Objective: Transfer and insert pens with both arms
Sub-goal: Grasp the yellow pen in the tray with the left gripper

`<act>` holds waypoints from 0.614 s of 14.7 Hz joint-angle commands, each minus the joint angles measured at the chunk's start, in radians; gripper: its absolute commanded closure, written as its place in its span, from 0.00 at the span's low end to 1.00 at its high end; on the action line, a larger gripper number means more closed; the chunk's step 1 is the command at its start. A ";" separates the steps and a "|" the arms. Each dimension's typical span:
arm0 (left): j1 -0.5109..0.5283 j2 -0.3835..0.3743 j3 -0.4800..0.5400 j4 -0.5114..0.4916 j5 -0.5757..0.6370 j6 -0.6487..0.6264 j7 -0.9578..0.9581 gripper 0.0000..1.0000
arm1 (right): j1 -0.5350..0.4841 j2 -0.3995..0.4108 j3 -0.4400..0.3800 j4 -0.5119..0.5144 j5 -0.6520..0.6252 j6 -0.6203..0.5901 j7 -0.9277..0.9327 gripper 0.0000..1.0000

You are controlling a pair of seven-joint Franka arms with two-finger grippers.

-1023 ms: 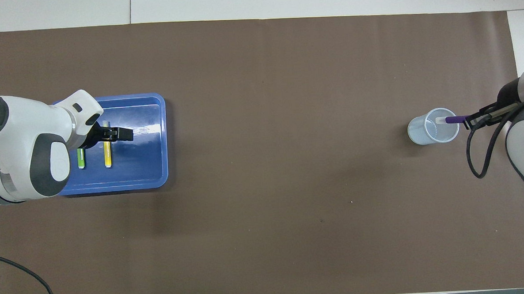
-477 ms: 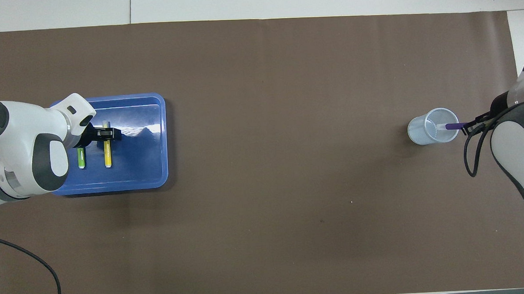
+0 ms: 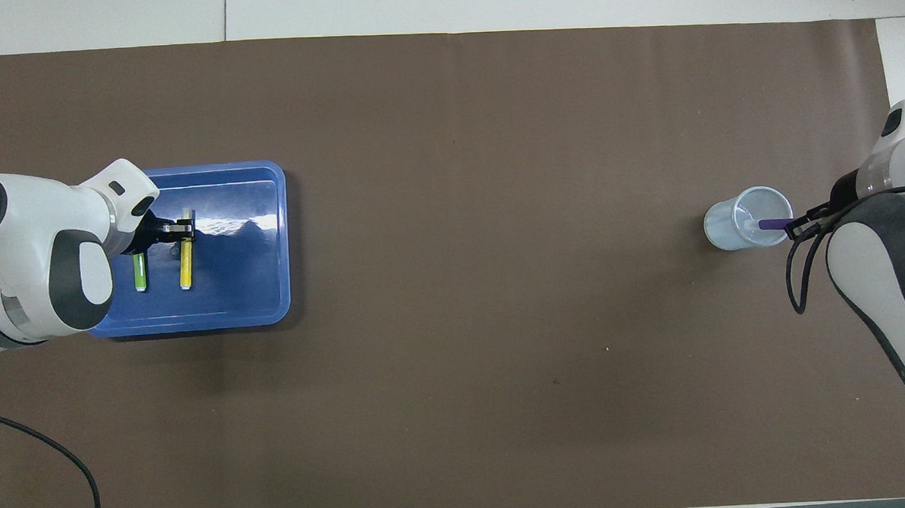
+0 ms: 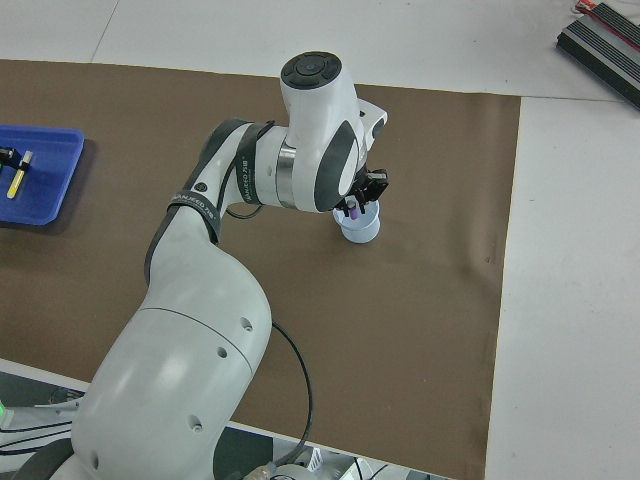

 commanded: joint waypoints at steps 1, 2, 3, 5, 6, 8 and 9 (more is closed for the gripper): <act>-0.011 -0.076 -0.007 0.040 0.010 -0.130 -0.182 1.00 | -0.017 -0.012 0.013 0.011 0.005 -0.002 -0.015 0.00; -0.029 -0.093 -0.007 0.060 0.010 -0.175 -0.254 1.00 | -0.017 -0.009 0.015 0.025 0.013 -0.019 -0.015 0.00; -0.054 -0.112 -0.007 0.079 0.009 -0.215 -0.328 1.00 | -0.016 -0.009 0.015 0.052 0.062 -0.055 -0.015 0.00; -0.126 -0.113 -0.008 0.146 0.009 -0.284 -0.536 1.00 | -0.017 -0.009 0.013 0.106 0.210 -0.161 -0.010 0.00; -0.161 -0.106 -0.010 0.175 0.009 -0.313 -0.648 1.00 | -0.017 -0.011 0.013 0.122 0.285 -0.204 -0.003 0.00; -0.230 -0.098 -0.011 0.208 0.000 -0.315 -0.858 1.00 | -0.016 -0.018 0.012 0.125 0.474 -0.231 0.020 0.00; -0.262 -0.095 -0.013 0.215 -0.003 -0.309 -0.951 1.00 | -0.013 -0.020 0.012 0.123 0.554 -0.237 0.065 0.00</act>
